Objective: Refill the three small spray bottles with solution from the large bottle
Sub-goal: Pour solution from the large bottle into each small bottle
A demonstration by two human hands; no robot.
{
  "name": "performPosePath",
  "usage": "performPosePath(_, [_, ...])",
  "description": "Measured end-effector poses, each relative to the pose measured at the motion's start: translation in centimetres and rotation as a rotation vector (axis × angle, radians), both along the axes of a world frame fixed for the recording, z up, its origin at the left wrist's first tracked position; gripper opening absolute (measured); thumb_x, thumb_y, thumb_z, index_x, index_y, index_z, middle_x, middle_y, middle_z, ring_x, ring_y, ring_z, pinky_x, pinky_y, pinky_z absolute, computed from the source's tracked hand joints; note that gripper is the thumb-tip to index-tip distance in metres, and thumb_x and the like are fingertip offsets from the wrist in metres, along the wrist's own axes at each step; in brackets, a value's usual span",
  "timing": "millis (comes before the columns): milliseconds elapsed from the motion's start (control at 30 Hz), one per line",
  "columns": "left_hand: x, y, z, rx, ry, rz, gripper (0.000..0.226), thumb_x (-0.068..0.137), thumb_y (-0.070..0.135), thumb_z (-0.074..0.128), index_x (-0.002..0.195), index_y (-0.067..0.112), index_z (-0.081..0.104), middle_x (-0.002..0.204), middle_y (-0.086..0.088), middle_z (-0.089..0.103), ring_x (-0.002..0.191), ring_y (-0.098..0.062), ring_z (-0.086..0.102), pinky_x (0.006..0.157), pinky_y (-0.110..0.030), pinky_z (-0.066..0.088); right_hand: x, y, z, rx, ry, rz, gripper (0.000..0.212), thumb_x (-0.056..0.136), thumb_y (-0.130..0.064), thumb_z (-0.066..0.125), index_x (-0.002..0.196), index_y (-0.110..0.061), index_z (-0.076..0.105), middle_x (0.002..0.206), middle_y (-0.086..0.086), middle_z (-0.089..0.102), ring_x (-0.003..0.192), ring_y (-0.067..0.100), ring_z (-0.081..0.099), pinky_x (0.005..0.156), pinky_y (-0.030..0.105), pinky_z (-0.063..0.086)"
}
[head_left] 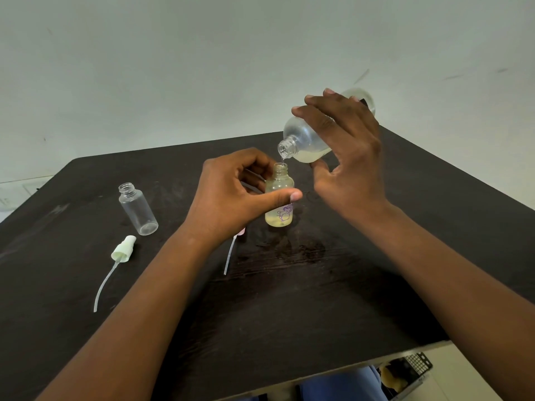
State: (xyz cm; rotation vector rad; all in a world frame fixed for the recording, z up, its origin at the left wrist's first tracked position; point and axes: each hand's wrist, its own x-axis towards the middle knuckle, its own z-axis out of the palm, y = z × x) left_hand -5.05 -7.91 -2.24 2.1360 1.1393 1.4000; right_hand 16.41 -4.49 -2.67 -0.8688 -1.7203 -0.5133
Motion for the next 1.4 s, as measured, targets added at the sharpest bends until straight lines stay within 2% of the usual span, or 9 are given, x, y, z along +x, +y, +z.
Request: performPosePath(1400, [0.03, -0.03, 0.01, 0.004, 0.003, 0.000, 0.046, 0.069, 0.050, 0.095, 0.099, 0.020, 0.078, 0.090, 0.009, 0.076, 0.086, -0.012, 0.074, 0.074, -0.024, 0.062, -0.14, -0.22, 0.17, -0.008, 0.001, 0.007, 0.073, 0.066, 0.014, 0.065, 0.134, -0.011, 0.072, 0.140, 0.005, 0.068, 0.141, 0.031, 0.056, 0.115, 0.054, 0.042])
